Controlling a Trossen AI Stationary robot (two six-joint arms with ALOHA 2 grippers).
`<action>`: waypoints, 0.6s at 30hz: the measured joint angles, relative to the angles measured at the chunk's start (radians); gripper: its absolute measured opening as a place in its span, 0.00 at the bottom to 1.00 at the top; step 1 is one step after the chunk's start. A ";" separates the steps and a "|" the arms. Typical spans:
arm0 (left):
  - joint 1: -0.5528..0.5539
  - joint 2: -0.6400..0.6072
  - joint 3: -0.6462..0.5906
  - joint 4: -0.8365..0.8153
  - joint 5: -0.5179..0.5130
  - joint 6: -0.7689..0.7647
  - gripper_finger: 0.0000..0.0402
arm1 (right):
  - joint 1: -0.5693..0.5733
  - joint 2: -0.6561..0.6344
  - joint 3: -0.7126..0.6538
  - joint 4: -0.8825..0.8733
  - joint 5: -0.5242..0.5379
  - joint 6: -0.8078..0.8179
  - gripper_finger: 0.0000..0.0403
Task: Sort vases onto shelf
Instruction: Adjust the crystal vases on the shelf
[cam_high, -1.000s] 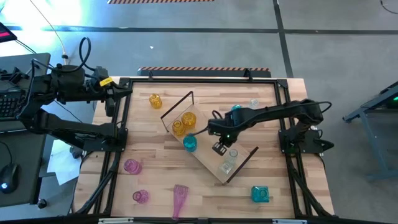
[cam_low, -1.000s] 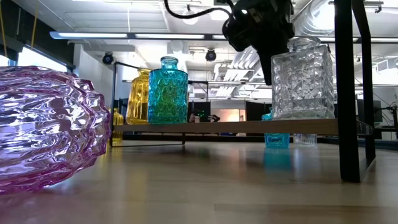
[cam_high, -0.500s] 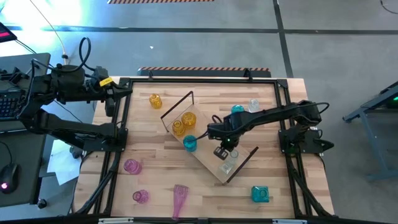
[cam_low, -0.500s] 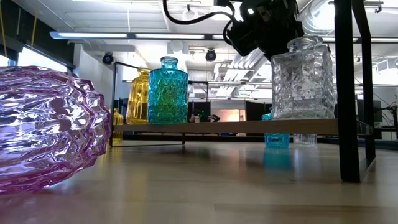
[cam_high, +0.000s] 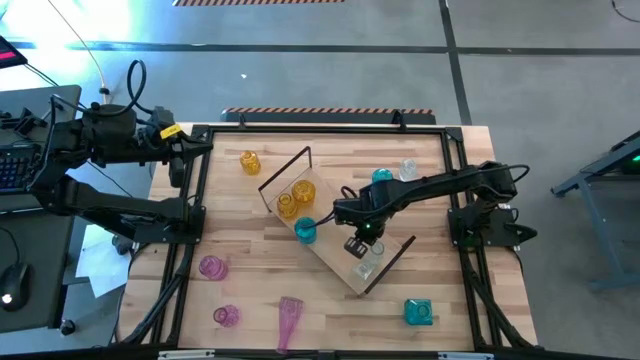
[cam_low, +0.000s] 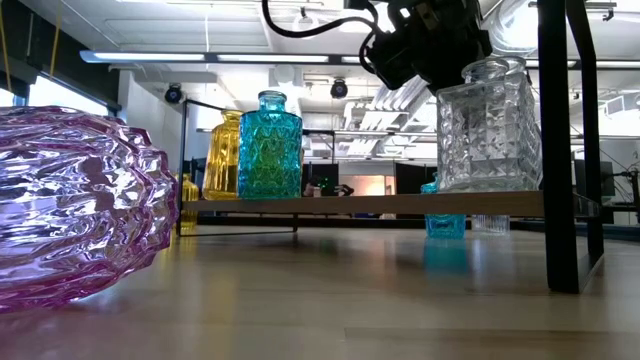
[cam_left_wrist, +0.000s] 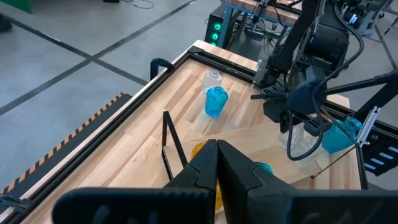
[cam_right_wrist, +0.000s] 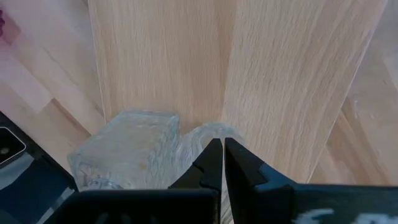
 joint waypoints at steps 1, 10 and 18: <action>0.000 0.000 0.000 0.000 0.000 0.000 0.00 | 0.000 0.000 0.000 0.000 -0.002 0.000 0.00; 0.000 0.000 0.000 0.000 0.001 0.000 0.00 | 0.006 0.000 0.000 -0.003 -0.001 0.001 0.00; 0.000 0.000 0.000 0.000 -0.005 0.000 0.00 | 0.006 -0.001 0.079 -0.035 0.217 -0.013 0.00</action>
